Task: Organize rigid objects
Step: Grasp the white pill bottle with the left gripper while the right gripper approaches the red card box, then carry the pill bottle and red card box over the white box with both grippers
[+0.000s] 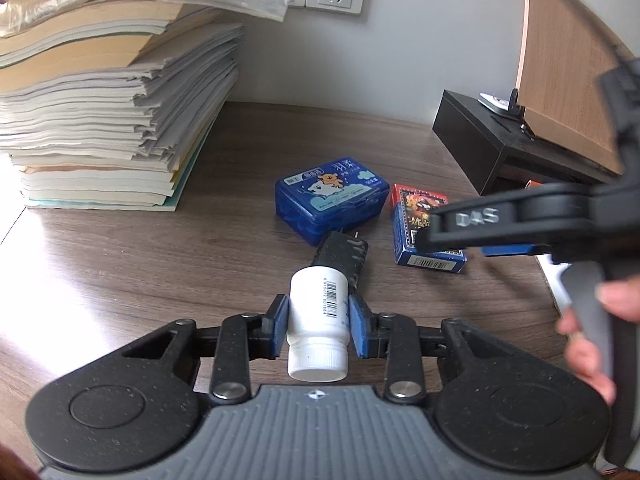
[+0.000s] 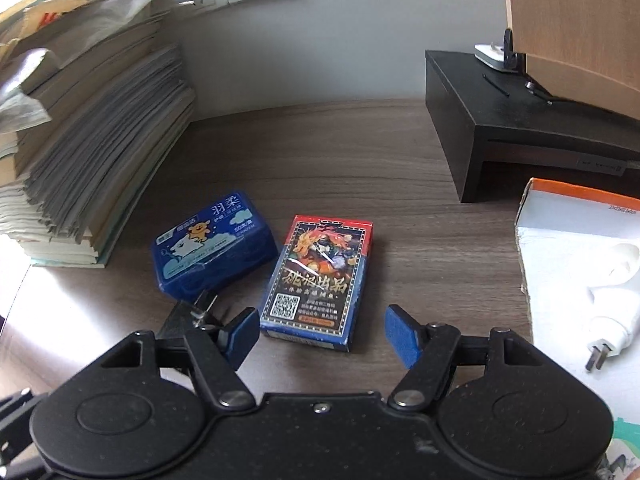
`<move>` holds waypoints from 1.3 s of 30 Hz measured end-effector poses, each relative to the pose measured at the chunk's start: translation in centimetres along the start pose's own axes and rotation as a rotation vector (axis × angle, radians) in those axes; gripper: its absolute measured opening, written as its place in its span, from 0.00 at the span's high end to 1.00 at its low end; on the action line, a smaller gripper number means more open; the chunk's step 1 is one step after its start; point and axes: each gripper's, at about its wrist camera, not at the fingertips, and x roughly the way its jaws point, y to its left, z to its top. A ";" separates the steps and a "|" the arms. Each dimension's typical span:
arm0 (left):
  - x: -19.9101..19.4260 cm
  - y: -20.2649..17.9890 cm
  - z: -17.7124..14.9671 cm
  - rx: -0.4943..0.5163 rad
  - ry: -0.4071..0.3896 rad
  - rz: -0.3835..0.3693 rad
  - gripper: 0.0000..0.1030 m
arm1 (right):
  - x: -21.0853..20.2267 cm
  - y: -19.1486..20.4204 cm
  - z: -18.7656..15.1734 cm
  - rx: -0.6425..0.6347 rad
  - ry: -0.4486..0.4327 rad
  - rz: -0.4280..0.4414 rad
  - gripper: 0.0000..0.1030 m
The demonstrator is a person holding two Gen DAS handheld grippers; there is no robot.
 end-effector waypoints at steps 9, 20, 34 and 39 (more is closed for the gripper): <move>-0.3 0.6 0.4 -0.022 -0.005 0.015 0.68 | 4.0 1.9 1.9 -0.048 0.010 -0.104 0.26; -1.2 -1.3 1.0 -0.017 -0.023 0.020 0.68 | -1.3 -0.4 0.6 -0.053 -0.064 -0.060 0.31; -4.1 -12.5 1.5 0.073 -0.055 -0.112 0.68 | -14.4 -10.5 -3.2 0.008 -0.176 -0.117 0.31; -4.6 -17.7 1.2 0.120 -0.048 -0.167 0.68 | -17.8 -15.0 -4.5 0.050 -0.198 -0.178 0.31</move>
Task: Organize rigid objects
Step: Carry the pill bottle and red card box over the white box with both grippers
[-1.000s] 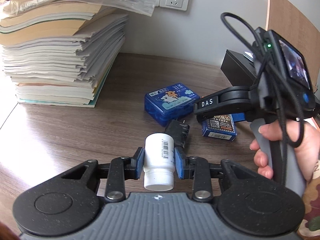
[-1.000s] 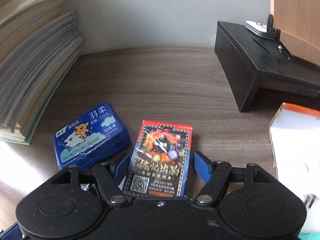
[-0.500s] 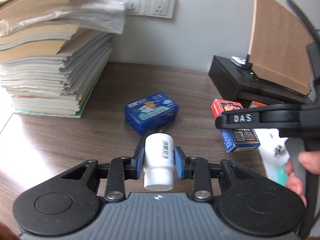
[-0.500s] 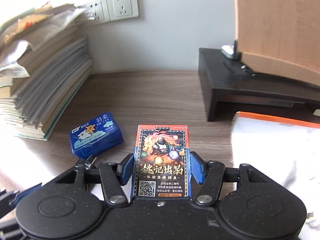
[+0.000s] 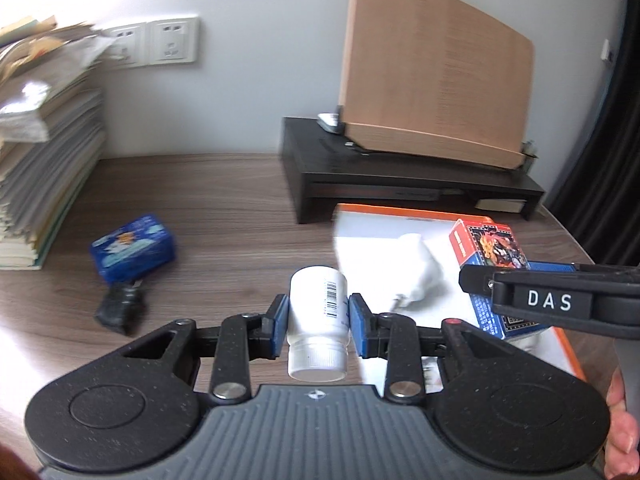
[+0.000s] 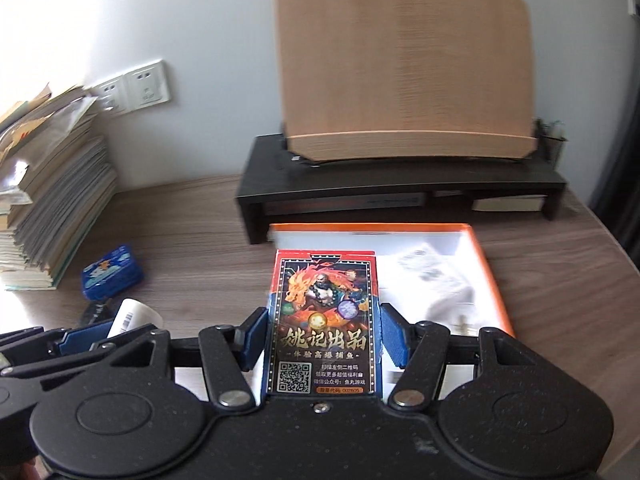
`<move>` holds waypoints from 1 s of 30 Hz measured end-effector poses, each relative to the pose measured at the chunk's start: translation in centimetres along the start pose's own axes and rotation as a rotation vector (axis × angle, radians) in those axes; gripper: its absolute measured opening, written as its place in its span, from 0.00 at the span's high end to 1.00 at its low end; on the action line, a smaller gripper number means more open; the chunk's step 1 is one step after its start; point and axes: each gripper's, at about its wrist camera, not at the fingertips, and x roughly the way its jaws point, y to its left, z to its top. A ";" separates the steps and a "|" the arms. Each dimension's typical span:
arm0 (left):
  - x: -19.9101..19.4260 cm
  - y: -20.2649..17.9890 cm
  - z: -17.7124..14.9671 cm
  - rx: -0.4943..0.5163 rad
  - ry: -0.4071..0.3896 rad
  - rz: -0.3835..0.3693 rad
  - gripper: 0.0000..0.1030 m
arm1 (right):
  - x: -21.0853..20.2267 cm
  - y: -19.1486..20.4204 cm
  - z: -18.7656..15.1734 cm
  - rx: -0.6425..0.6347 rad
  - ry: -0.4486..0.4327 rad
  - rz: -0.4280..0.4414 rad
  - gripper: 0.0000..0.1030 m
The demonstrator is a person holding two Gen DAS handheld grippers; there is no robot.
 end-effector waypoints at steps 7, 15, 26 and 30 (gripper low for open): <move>0.8 -4.6 0.4 0.053 -0.009 -0.038 0.68 | -2.7 -4.4 -0.9 0.033 -0.002 -0.034 0.31; 1.4 -6.7 -0.3 0.060 0.001 -0.019 0.68 | -3.4 -6.5 -2.4 0.043 -0.004 -0.021 0.31; 1.0 -8.0 -0.6 0.058 -0.002 -0.011 0.68 | -4.1 -7.4 -3.0 0.045 -0.007 -0.005 0.31; 0.9 -8.0 -0.7 0.049 0.001 -0.007 0.68 | -4.1 -7.4 -3.2 0.042 -0.003 0.001 0.31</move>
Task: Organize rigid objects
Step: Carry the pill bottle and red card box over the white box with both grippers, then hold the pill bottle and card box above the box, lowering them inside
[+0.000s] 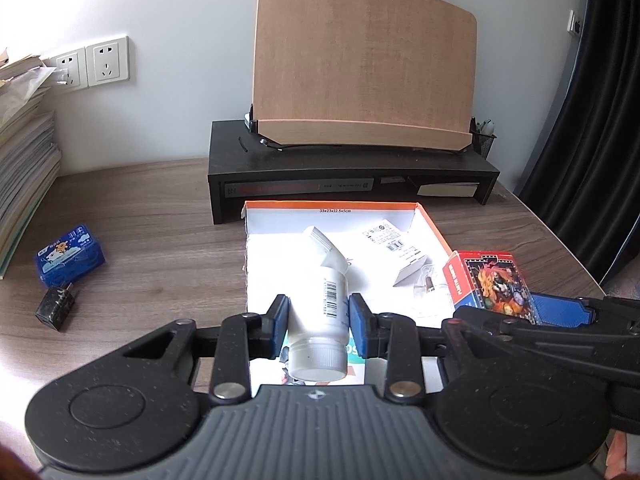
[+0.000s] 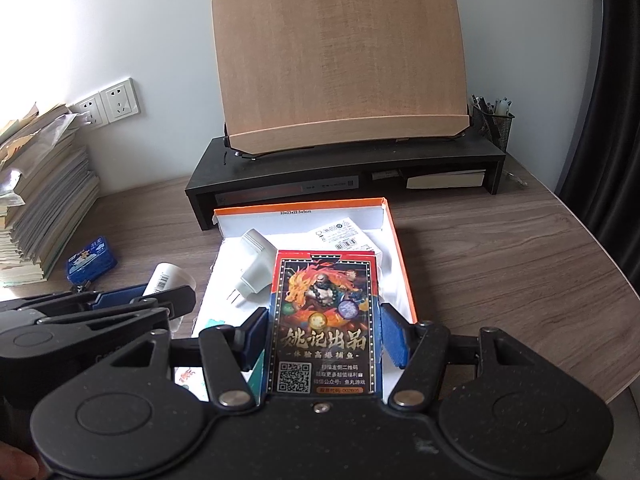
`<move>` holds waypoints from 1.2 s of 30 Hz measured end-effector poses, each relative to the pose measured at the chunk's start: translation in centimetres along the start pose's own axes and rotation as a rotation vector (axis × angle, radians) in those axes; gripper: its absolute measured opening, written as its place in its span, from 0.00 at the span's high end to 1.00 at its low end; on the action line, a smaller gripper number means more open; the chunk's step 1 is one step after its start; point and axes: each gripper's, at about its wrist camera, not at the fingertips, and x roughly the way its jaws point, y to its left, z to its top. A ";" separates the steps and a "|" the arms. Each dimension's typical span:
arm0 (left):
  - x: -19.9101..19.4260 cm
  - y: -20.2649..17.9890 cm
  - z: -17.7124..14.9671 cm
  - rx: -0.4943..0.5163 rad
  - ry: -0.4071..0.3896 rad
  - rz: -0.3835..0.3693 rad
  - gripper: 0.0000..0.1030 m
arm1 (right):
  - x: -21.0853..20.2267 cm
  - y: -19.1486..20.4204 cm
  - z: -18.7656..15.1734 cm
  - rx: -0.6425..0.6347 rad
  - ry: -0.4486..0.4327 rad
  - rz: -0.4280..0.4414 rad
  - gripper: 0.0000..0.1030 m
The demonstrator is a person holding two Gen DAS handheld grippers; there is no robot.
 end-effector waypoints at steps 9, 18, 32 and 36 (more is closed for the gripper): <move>-0.2 0.1 -0.3 -0.010 0.003 0.000 0.68 | -0.2 0.2 -0.5 -0.010 0.010 0.007 0.31; -0.4 0.3 -0.7 -0.016 0.007 -0.002 0.68 | -0.4 0.2 -1.4 -0.007 0.029 0.007 0.31; -0.5 0.1 -0.6 -0.013 0.006 -0.005 0.68 | -0.4 0.4 -1.9 -0.012 0.045 0.015 0.31; -0.4 0.0 -0.5 -0.012 0.008 -0.005 0.68 | -0.3 0.5 -1.8 -0.017 0.047 0.016 0.31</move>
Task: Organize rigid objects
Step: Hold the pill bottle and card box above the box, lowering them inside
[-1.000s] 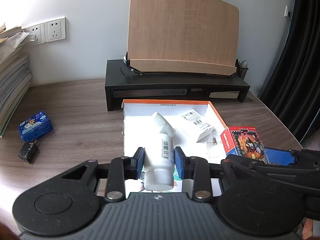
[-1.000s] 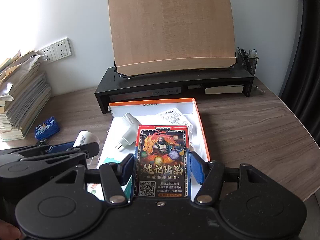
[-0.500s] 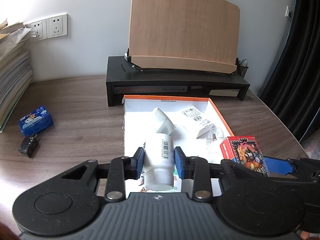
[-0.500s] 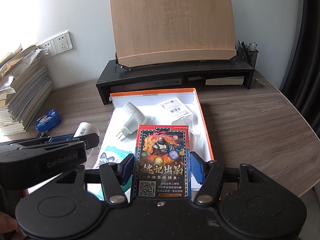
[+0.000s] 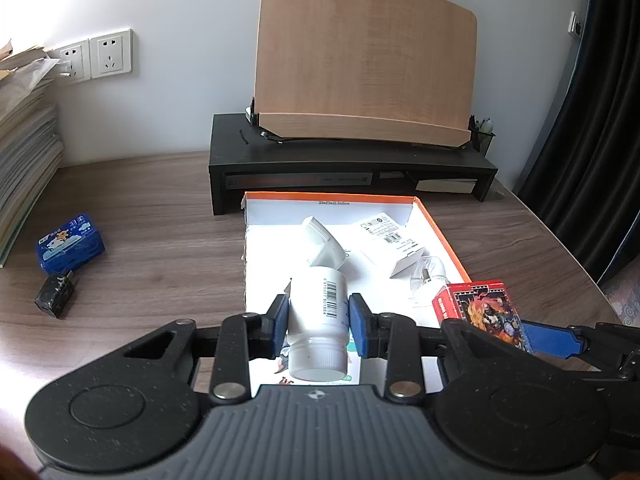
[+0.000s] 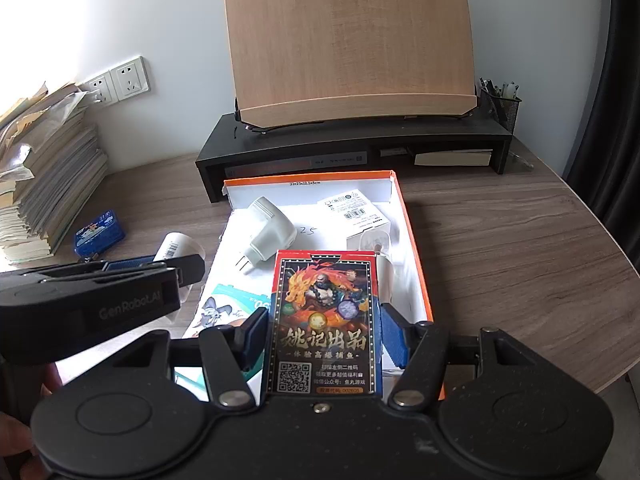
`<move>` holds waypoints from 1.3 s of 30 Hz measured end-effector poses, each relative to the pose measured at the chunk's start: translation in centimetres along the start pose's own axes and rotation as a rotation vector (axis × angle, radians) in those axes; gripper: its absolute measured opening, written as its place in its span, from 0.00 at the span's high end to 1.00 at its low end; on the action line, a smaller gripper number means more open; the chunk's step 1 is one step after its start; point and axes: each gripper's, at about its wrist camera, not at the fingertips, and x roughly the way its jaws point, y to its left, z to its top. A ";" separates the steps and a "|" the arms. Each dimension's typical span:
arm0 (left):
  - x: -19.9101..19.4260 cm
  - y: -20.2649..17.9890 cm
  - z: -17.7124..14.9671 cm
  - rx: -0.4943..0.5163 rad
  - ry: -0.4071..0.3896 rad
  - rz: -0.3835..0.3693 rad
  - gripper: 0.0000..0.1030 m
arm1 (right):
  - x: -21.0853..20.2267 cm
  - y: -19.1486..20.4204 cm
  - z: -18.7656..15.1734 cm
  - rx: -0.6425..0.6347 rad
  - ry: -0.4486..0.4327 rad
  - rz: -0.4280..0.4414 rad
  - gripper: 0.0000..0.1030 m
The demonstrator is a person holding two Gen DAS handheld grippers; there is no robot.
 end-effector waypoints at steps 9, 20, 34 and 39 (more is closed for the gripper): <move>0.2 -0.1 0.2 0.006 -0.002 0.000 0.68 | 0.3 0.2 0.1 -0.004 0.000 0.004 0.31; 0.5 -0.1 0.5 0.008 -0.006 -0.003 0.68 | 0.5 0.3 0.3 -0.006 0.001 0.007 0.31; 0.6 0.1 0.7 0.004 -0.005 -0.004 0.68 | 0.8 0.3 0.6 0.000 0.000 0.008 0.31; 1.0 0.2 0.8 0.001 -0.001 -0.005 0.68 | 1.1 0.0 0.9 0.004 -0.003 0.003 0.31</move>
